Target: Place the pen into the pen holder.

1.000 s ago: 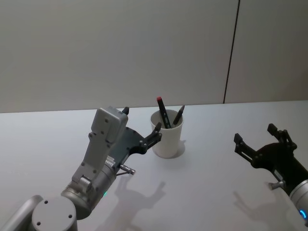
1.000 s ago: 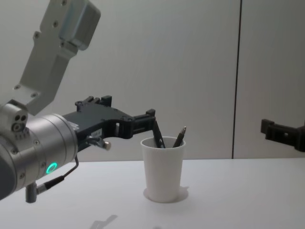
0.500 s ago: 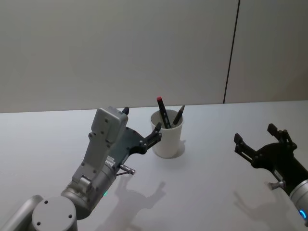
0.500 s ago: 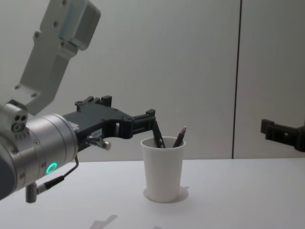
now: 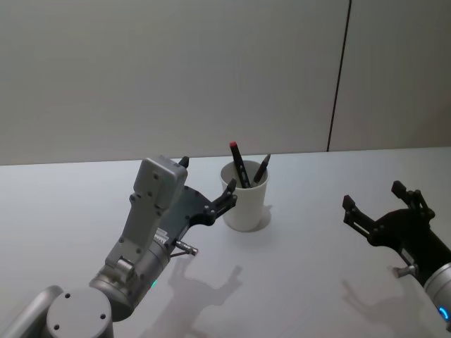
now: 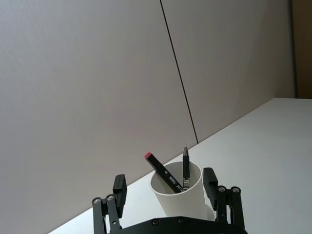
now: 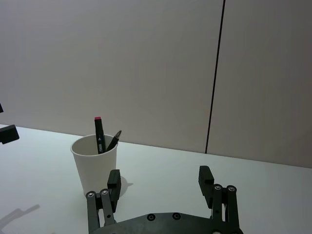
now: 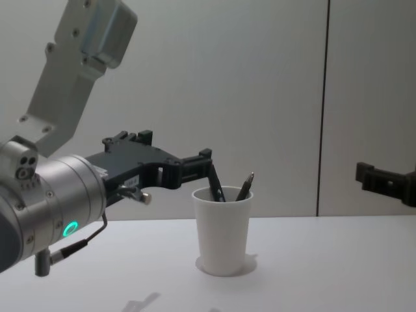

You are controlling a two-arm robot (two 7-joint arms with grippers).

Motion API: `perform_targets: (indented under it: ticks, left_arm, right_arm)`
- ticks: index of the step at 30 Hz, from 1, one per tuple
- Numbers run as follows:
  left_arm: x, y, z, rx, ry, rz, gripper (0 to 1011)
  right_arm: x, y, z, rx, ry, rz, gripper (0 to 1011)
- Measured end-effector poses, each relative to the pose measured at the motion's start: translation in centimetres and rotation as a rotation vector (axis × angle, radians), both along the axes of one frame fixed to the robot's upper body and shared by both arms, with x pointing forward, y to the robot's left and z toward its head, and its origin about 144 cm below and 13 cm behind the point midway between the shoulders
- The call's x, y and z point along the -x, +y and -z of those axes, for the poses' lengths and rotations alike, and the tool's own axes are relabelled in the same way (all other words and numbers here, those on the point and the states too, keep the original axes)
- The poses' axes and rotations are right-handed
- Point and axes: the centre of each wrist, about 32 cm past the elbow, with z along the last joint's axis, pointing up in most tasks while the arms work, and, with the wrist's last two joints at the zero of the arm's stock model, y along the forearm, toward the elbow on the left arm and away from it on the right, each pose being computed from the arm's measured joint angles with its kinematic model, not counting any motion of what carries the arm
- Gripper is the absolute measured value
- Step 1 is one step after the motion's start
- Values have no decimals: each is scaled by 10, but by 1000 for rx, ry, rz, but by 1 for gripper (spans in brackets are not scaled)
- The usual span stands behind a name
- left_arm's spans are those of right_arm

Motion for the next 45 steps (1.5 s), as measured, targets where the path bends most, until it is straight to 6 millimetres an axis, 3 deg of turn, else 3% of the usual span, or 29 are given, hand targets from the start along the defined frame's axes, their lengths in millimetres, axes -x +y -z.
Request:
perform_targets:
  ticks: [45]
  left_arm:
    - [0,0,0,0,0,0,1003]
  right_arm:
    - [0,0,0,0,0,0,1001]
